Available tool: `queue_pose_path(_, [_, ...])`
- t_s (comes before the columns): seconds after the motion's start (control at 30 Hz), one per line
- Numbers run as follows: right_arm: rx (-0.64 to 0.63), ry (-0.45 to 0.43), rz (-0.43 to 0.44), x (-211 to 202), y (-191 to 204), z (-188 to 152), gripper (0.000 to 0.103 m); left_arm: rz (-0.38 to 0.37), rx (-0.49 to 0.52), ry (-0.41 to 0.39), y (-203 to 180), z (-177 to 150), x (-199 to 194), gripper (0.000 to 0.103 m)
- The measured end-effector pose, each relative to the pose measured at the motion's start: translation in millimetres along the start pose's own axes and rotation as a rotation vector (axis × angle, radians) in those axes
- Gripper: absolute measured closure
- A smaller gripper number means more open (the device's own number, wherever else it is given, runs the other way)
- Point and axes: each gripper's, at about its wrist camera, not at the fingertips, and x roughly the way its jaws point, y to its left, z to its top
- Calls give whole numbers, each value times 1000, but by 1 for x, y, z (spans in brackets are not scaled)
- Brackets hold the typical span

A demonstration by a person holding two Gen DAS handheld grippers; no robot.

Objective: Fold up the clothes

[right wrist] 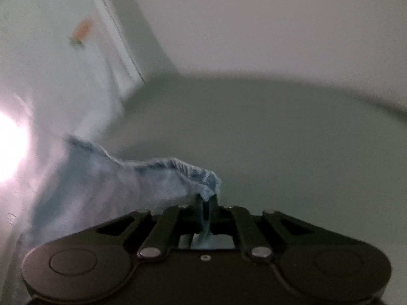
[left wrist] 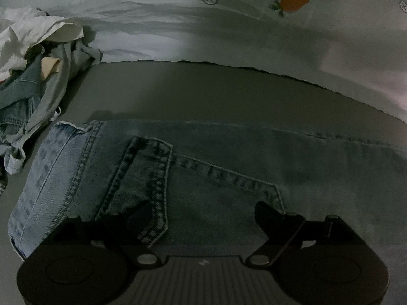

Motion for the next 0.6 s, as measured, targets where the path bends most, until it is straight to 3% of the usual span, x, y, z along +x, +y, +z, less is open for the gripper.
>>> queue_pose_path(0.07, [162,16,88,-12,-16,-5,79,-11,-18,7,5,-2,-7,14])
queue_pose_path(0.1, [254,35,179,-20,-27,-12,55,-22,-41,8,11,-4,-11,14])
queue_pose_path(0.13, [337,60,275,-24,-35,-22,38,-34,-68,10,17,-8,-15,14])
queue_pose_path(0.23, [549,157,481,-40,-57,-63,37,-66,-144,27,39,-22,-25,14])
queue_pose_path(0.53, [650,415,595,-108,-60,-194,32,-119,-19,-21,54,-47,-61,14])
queue_pose_path(0.6, [602,451,611,-117,-48,-211,32,-133,9,-23,56,-49,-62,14])
